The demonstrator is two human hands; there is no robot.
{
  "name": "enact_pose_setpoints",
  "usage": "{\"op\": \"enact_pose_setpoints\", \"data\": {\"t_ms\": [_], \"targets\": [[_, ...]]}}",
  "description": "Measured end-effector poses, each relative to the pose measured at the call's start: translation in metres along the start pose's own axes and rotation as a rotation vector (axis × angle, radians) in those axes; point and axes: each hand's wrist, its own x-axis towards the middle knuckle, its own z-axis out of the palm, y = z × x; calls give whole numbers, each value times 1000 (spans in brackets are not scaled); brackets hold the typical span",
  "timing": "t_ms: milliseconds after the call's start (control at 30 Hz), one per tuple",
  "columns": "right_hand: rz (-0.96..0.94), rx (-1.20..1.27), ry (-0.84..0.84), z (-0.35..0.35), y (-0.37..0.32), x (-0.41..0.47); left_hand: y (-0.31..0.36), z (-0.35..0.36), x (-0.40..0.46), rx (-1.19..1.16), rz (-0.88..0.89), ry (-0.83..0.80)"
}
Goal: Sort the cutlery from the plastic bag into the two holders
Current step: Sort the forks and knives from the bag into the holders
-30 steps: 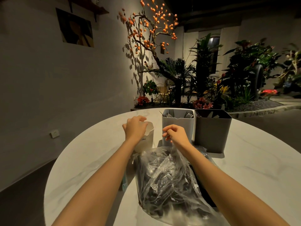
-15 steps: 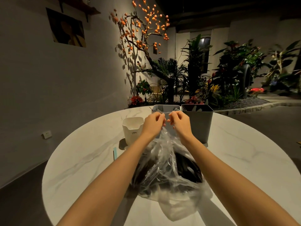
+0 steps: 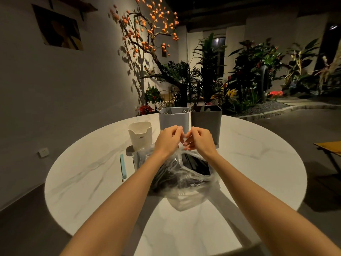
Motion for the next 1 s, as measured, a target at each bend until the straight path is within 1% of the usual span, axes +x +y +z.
{"op": "enact_pose_setpoints", "data": {"t_ms": [67, 133, 267, 333, 400, 467, 533, 600, 667, 733, 767, 867, 967, 1000], "targets": [[-12, -87, -9, -3, 11, -6, -5, -2, -12, 51, 70, -4], [-46, -258, -7, -5, 23, -9, -9, -3, -22, 106, 133, -40], [-91, -567, -91, -4, 40, -12, -21, -1, -35, 222, 239, -144], [-99, -711, -105, -4, 45, -12, -32, -3, -36, 274, 252, -120], [-117, -742, -64, -3, 46, -10, -41, -10, -37, 352, 270, -88], [-136, -768, -4, -2, 48, -8, -45, -18, -40, 502, 294, -93], [-130, -898, 2, 0, 49, -10, -44, -25, -44, 643, 271, -91], [-96, -1011, -29, 0, 47, -13, -44, -28, -47, 700, 199, -81], [-89, -1060, -60, -1, 47, -14, -46, -25, -50, 643, 95, -111], [-132, -1078, -92, 0, 47, -16, -50, -19, -52, 514, -22, -171], [-144, -1054, -109, 1, 46, -16, -51, -17, -52, 452, -54, -190], [-46, -932, -179, 8, 39, -23, -53, -12, -51, 297, -40, -204], [6, -1023, -273, 14, 29, -26, -51, -9, -50, 194, 2, -238], [18, -1017, -301, 15, 26, -25, -51, -8, -50, 175, 17, -249]]}}
